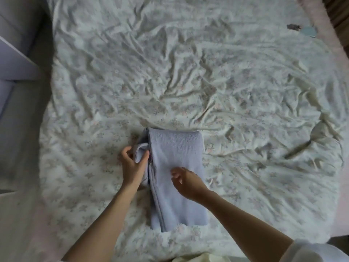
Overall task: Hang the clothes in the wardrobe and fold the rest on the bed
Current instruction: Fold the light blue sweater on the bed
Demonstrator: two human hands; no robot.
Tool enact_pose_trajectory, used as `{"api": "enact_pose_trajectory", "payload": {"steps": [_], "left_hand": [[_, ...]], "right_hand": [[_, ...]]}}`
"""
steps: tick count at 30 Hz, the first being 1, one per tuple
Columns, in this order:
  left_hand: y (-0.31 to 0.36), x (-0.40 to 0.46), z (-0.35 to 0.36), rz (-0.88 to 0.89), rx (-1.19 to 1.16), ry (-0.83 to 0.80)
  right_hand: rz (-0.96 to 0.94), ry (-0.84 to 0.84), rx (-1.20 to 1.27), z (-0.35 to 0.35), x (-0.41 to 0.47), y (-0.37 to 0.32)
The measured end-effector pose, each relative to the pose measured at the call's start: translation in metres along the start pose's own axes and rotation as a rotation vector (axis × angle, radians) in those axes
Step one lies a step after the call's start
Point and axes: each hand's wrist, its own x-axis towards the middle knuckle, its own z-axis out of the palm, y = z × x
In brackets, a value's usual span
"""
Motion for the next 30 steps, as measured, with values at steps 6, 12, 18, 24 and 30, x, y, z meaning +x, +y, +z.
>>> {"api": "enact_pose_trajectory", "payload": {"steps": [6,12,18,24,30], "left_hand": [[-0.013,0.000,0.007,-0.086,-0.103,0.050],[0.003,0.030,-0.011,-0.231,-0.177,-0.418],[-0.008,0.030,-0.017,0.029,0.237,-0.336],[-0.016,0.006,-0.014,0.232,0.389,-0.291],[-0.016,-0.004,-0.030,-0.501,-0.329,-0.484]], "right_hand": [[0.100,-0.081,-0.097,0.035,-0.009,-0.007],[0.247,0.148,-0.015,0.053,0.017,-0.048],[0.321,0.250,-0.013,0.028,0.043,-0.058],[-0.029,0.267,0.374,0.010,0.014,-0.058],[-0.073,-0.023,0.290,0.015,0.033,-0.074]]}}
